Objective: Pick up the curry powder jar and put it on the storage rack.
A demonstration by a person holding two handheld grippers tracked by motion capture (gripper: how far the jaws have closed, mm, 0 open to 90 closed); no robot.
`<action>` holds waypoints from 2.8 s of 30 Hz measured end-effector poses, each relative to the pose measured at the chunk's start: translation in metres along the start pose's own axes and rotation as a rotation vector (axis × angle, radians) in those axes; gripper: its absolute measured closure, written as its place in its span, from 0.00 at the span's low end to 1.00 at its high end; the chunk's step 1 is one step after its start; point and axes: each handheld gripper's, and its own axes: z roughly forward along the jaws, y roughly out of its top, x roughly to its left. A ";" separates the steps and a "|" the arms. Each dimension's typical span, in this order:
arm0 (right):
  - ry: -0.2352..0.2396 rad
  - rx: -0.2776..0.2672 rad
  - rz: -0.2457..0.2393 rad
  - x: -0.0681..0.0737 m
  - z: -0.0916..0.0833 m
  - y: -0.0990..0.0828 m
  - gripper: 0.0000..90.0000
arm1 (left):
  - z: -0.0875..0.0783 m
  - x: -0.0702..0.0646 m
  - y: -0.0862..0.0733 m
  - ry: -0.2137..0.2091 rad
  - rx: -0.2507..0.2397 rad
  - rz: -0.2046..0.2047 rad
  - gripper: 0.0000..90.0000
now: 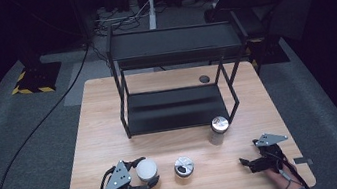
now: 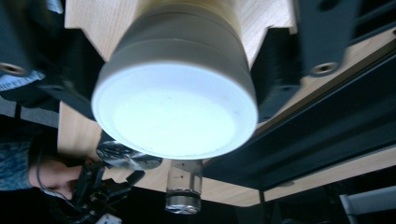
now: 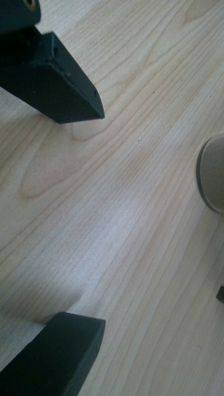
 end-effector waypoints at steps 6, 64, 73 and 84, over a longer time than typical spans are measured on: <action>0.000 0.000 0.000 0.000 0.000 0.000 0.02 | -0.001 -0.001 0.004 0.008 0.015 0.003 0.37; -0.011 -0.002 0.009 0.003 0.000 0.000 0.02 | 0.067 0.097 0.146 0.106 0.070 -0.072 0.38; -0.013 -0.001 0.011 0.003 0.000 0.000 0.02 | 0.089 0.109 0.158 0.153 0.118 -0.101 0.38; -0.014 -0.001 0.011 0.004 0.000 0.000 0.02 | 0.119 0.114 0.168 0.205 0.220 -0.129 0.37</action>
